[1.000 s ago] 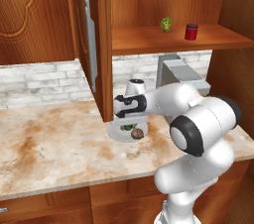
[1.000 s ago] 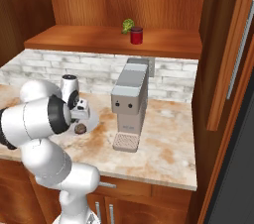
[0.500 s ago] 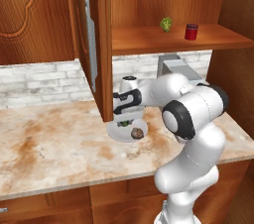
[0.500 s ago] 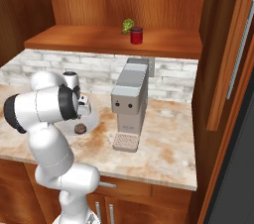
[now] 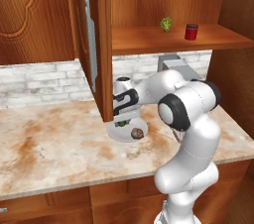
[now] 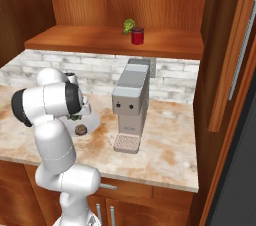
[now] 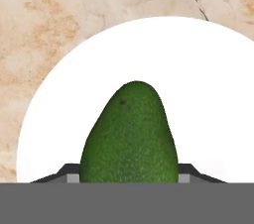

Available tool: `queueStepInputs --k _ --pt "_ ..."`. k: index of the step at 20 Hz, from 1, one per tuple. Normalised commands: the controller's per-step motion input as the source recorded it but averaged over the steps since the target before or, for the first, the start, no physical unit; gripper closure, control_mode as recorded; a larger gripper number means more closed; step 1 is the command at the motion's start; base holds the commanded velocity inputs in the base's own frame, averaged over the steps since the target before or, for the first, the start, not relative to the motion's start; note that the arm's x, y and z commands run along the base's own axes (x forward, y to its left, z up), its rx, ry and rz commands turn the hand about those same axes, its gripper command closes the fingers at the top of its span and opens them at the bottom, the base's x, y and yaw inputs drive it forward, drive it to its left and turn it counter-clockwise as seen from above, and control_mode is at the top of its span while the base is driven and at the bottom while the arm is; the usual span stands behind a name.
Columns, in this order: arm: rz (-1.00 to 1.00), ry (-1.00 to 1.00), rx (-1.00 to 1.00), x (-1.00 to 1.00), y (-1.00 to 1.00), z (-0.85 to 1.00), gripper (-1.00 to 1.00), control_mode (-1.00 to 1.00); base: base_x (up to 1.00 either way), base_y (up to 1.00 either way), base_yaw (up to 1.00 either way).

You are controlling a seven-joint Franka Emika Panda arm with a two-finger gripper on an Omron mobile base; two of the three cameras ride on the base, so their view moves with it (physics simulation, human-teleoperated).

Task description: Pick the avocado and bread from the counter and place them on the plate. Then pick the jam from the cabinet and place it next to the plate. Lastly close the cabinet door.

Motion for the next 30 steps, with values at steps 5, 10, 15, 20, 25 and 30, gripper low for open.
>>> queueStepInputs --k 5,10,15,20,25,30 --pt "0.00 0.00 -0.03 0.00 0.02 -0.17 1.00 -1.00 0.00 0.00 0.00" --pt "0.00 0.00 0.00 0.00 0.00 -0.11 1.00 -1.00 0.00 0.00 0.00" --pt "-0.01 0.00 0.00 0.00 0.00 -0.09 1.00 -1.00 0.00 0.00 0.00" --pt "-0.01 0.00 0.00 0.00 0.00 -0.04 -1.00 -1.00 0.00 0.00 0.00" --pt "-0.03 -0.02 0.00 -0.18 0.00 0.00 -1.00 -1.00 0.00 0.00 0.00" --pt "-0.05 -0.07 0.00 -0.44 0.00 0.12 -1.00 -1.00 0.00 0.00 0.00"
